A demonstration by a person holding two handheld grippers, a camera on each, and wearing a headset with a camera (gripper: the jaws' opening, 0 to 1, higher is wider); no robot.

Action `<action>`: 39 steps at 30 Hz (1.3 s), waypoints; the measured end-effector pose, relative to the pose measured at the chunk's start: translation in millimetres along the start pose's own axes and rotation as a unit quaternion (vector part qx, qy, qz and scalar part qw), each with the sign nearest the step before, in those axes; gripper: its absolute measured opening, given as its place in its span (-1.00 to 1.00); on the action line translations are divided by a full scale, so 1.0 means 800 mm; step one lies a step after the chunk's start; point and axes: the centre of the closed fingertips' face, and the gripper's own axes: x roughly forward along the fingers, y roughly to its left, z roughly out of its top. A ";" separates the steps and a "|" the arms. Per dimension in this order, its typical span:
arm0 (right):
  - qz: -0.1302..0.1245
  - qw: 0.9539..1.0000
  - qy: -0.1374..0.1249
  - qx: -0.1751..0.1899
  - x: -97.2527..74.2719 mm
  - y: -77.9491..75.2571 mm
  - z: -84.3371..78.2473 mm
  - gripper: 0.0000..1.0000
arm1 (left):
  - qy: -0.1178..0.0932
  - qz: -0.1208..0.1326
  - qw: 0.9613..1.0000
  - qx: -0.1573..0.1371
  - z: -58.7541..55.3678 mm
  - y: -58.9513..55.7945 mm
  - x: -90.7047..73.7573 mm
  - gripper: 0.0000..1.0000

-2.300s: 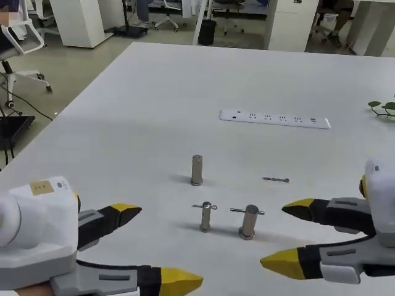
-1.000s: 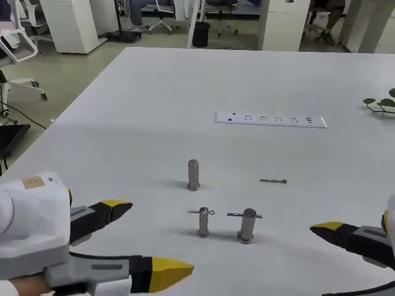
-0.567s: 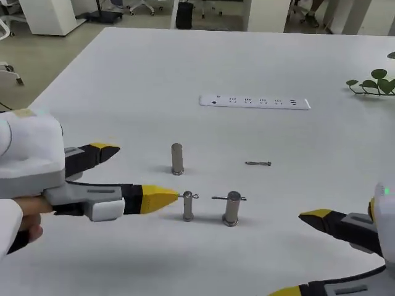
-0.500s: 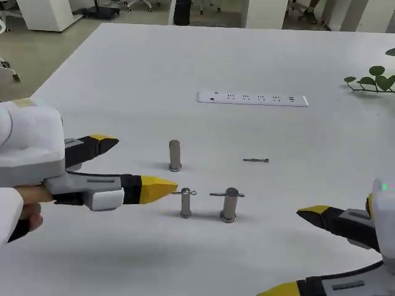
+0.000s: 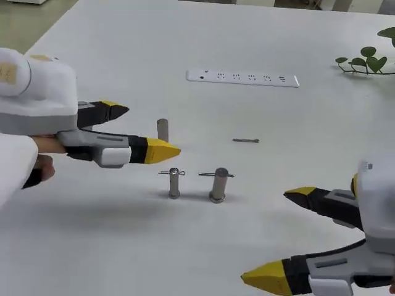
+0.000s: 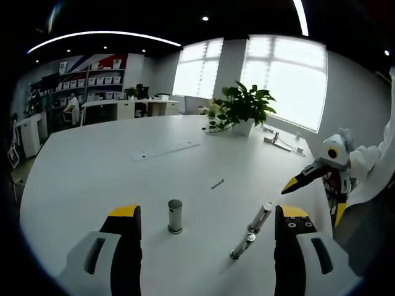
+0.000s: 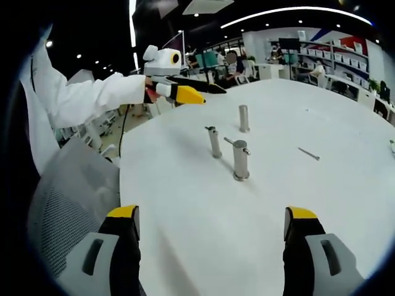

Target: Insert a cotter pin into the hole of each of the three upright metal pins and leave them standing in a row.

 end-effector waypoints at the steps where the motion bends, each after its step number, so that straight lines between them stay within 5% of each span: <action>1: -0.001 1.000 0.001 0.000 0.000 0.000 -0.001 0.91 | 0.004 -0.001 1.000 0.004 0.000 0.003 0.004 0.72; 11: -0.018 1.000 0.005 0.012 -0.005 -0.013 -0.008 0.91 | 0.010 -0.001 1.000 -0.005 -0.004 0.025 0.039 0.20; 19: -0.026 0.999 0.004 0.024 -0.009 -0.019 -0.012 0.91 | 0.009 -0.007 0.999 -0.038 -0.013 0.032 0.059 0.13; 39: -0.022 0.999 0.007 0.022 -0.006 -0.015 -0.009 0.91 | 0.032 0.020 0.999 -0.018 -0.035 0.058 0.079 -0.39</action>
